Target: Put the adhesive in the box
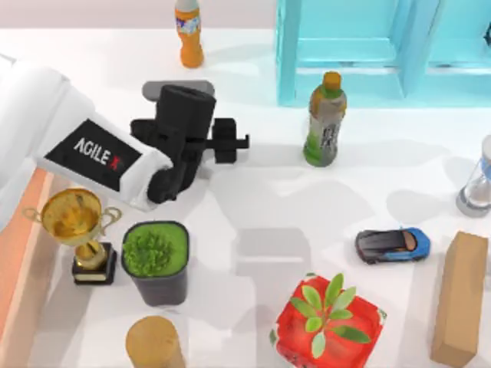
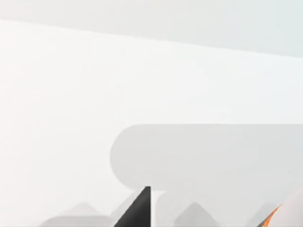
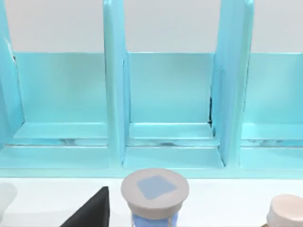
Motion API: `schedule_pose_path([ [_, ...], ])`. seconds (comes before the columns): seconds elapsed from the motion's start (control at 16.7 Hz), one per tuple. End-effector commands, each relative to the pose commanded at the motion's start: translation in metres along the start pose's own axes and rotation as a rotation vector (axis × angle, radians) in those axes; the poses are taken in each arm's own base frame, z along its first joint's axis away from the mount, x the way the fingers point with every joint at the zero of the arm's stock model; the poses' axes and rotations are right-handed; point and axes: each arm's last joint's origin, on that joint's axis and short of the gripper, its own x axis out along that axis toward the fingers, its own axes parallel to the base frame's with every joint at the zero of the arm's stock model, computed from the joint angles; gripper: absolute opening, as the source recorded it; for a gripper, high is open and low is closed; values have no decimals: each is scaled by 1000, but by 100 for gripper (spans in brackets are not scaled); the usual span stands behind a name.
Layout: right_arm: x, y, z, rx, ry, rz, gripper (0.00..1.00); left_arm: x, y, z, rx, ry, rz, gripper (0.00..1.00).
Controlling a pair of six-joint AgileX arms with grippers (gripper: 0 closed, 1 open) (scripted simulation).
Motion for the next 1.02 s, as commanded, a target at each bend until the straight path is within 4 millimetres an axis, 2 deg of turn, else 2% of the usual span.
schedule_pose_path([
  [0.42, 0, 0, 0, 0, 0, 0, 100, 0, 0, 0, 0, 0, 0, 2],
  [1.02, 0, 0, 0, 0, 0, 0, 100, -1, -1, 0, 4, 1, -2, 0],
])
